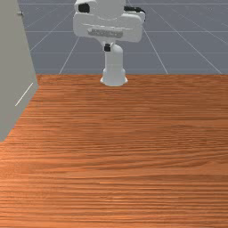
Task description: Open the drawer
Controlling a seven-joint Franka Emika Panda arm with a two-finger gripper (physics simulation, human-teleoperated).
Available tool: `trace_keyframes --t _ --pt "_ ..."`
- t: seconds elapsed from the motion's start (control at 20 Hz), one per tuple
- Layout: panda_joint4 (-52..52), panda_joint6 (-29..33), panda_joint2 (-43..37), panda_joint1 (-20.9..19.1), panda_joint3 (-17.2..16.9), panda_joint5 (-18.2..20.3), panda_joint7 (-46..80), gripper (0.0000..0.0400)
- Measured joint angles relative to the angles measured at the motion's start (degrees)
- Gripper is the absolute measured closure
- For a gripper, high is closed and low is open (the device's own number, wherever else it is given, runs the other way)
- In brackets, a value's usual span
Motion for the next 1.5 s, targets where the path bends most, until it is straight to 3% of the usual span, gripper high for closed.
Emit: trace_keyframes --t 0.2,0.5,0.7,0.9,0.95,1.0,1.1,1.25,1.5 --pt "-1.91 -0.71 -4.12 0.29 -0.28 -0.71 1.47 0.04" --pt "-12.34 -1.6 -18.96 0.04 -0.98 -4.59 -0.87 0.04" --pt "-8.79 -3.45 -25.99 -3.73 -5.07 -6.4 -2.52 0.04" --pt "-0.13 -7.23 -27.88 -7.42 -8.58 -10.02 -5.24 0.04" --pt "2.06 -7.45 -27.83 -8.15 -9.37 -10.61 -5.59 0.0243" --pt "4.38 -7.49 -27.57 -8.93 -10.58 -10.86 -6.18 0.0148" --pt "8.09 -7.36 -27.22 -10.6 -13.11 -11.11 -8.35 0.0054" --pt "11.17 -6.05 -26.07 -12.13 -15.33 -11.02 -10.01 0.0012" --pt "11.8 -2.96 -20.6 -12.6 -16.59 -10.26 -10.73 0.0001"
